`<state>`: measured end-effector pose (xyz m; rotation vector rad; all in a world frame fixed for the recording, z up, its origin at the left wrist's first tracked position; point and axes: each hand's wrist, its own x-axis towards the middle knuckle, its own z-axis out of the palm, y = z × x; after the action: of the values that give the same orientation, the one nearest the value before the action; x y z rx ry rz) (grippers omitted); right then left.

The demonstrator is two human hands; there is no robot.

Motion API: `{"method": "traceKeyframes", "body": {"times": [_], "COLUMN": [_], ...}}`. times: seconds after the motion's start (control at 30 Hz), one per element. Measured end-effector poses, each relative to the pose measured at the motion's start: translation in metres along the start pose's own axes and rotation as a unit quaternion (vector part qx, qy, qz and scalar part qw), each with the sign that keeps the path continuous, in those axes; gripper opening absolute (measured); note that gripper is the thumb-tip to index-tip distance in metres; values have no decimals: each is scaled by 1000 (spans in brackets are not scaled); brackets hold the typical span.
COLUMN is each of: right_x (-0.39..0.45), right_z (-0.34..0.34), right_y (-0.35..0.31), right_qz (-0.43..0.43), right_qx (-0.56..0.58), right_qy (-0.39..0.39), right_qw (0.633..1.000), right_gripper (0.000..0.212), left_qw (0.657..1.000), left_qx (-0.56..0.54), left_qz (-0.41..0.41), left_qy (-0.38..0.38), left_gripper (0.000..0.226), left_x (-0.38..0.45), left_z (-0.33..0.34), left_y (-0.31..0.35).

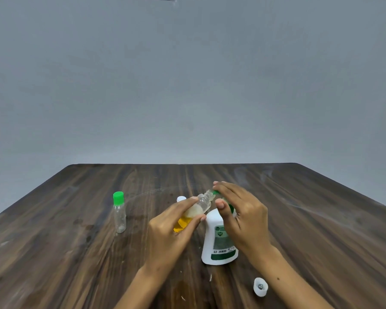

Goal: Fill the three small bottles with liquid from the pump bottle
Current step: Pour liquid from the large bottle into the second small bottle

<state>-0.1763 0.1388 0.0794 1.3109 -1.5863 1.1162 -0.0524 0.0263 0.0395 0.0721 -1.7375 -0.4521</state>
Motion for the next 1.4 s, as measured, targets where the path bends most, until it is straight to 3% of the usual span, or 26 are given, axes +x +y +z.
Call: {"method": "traceKeyframes", "body": {"times": [0.33,0.77,1.4], "right_x": [-9,2,-8], "right_z": [4,-2,4], "right_y": [-6,-3,-10], "right_qz": [48,23,36], "right_qx": [18,36,34], "right_qy": [-10,-51,-10], "right_qw": [999,998,999], "right_gripper": [65,62,55], "left_qw": [1000,1000,999], "left_qx": [-3,-10,-29], "left_qz": [3,-10,-10], "left_qy": [9,-9,-15], "left_gripper": [36,39,34], "left_x": [0,3,2], "left_z": [3,-4,0], "left_y": [0,2,5]}}
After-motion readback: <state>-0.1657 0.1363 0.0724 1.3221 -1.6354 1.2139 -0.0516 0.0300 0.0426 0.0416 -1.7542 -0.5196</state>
